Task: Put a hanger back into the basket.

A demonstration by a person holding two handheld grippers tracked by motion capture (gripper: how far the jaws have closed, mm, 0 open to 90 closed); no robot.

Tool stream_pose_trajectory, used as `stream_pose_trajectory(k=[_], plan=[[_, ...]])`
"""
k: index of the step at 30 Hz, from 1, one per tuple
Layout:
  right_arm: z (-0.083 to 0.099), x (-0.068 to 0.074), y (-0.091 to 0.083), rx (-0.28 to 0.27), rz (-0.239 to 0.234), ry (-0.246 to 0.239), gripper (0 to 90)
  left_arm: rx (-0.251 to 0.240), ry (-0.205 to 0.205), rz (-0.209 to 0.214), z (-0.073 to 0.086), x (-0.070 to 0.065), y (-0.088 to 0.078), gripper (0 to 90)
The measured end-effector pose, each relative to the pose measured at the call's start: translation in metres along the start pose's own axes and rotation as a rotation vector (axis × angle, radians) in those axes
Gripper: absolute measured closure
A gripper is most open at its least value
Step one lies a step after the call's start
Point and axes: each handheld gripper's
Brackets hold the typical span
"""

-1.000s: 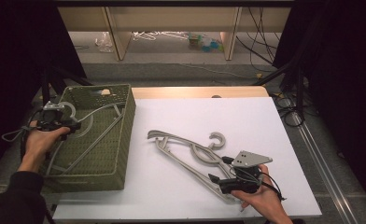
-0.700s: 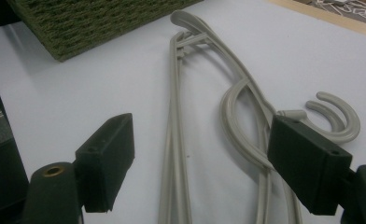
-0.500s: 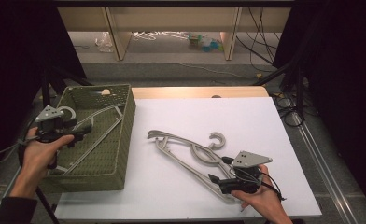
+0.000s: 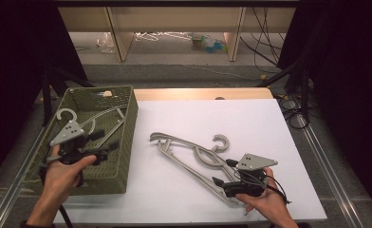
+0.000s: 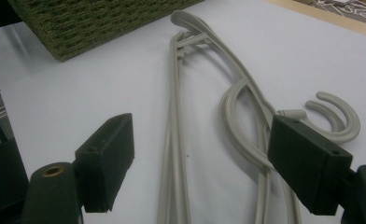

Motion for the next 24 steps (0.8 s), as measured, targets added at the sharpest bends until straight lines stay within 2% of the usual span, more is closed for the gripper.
stream_pose_trajectory(k=[1, 2, 3, 4, 5, 7, 8, 9, 10, 11, 12, 15, 18, 20, 21, 22, 23, 24], plan=[[0.0, 0.0, 0.0, 0.0, 0.0, 0.0, 23.8, 0.0, 0.0, 0.0, 0.0, 0.0, 0.0, 29.3], [0.0, 0.0, 0.0, -0.004, 0.007, -0.002, 23.7, -0.011, 0.028, 0.045, 0.005, -0.013, 0.004, 29.2], [0.0, 0.0, 0.0, -0.004, 0.007, -0.002, 23.7, -0.011, 0.028, 0.045, 0.005, -0.013, 0.004, 28.9], [0.001, -0.001, -0.001, -0.002, 0.004, 0.003, 23.3, -0.007, 0.049, 0.065, 0.011, -0.028, 0.007, 28.4], [0.001, -0.001, 0.0, -0.002, 0.005, 0.006, 23.1, -0.003, 0.078, 0.067, 0.015, -0.035, 0.009, 27.1], [0.002, -0.001, 0.0, 0.008, 0.002, 0.011, 22.9, 0.004, 0.075, 0.075, 0.023, -0.05, 0.012, 26.2], [0.002, -0.001, 0.0, 0.008, -0.001, 0.012, 22.8, 0.004, 0.074, 0.092, 0.026, -0.056, 0.014, 25.6], [0.002, -0.001, 0.0, 0.009, 0.001, 0.013, 22.6, 0.0, 0.052, 0.105, 0.03, -0.062, 0.015, 24.6], [0.001, -0.001, 0.0, 0.007, 0.001, 0.013, 22.1, 0.002, 0.064, 0.107, 0.033, -0.066, 0.017, 23.8], [0.001, -0.001, 0.0, 0.006, 0.002, 0.013, 21.8, -0.007, 0.081, 0.111, 0.037, -0.069, 0.018, 23.1], [0.001, 0.0, 0.0, 0.006, 0.002, 0.013, 21.8, 0.0, 0.081, 0.106, 0.041, -0.073, 0.019, 22.2], [0.002, 0.0, 0.001, 0.009, 0.004, 0.013, 21.5, -0.011, 0.061, 0.12, 0.054, -0.079, 0.02, 17.6], [0.002, 0.0, 0.002, 0.008, 0.007, 0.008, 21.5, 0.001, 0.056, 0.117, 0.063, -0.081, 0.019, 17.8], [0.002, 0.0, 0.002, 0.009, 0.006, 0.008, 21.5, -0.009, 0.041, 0.121, 0.073, -0.081, 0.02, 17.8], [0.002, 0.0, 0.002, 0.011, 0.006, 0.008, 21.4, -0.009, 0.041, 0.121, 0.073, -0.081, 0.02, 17.6], [0.003, 0.0, 0.002, 0.012, 0.007, 0.011, 21.4, -0.006, 0.065, 0.12, 0.075, -0.082, 0.02, 17.6], [0.003, -0.001, 0.002, 0.008, 0.014, 0.005, 21.4, 0.012, 0.071, 0.105, 0.076, -0.086, 0.019, 17.6], [0.003, -0.002, 0.002, 0.002, 0.008, 0.003, 21.4, 0.013, 0.079, 0.119, 0.078, -0.091, 0.02, 17.6]])
Point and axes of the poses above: each handheld gripper's, and its own axes: y roughly forward along the jaws, z roughly out of its underside, x roughly to its left
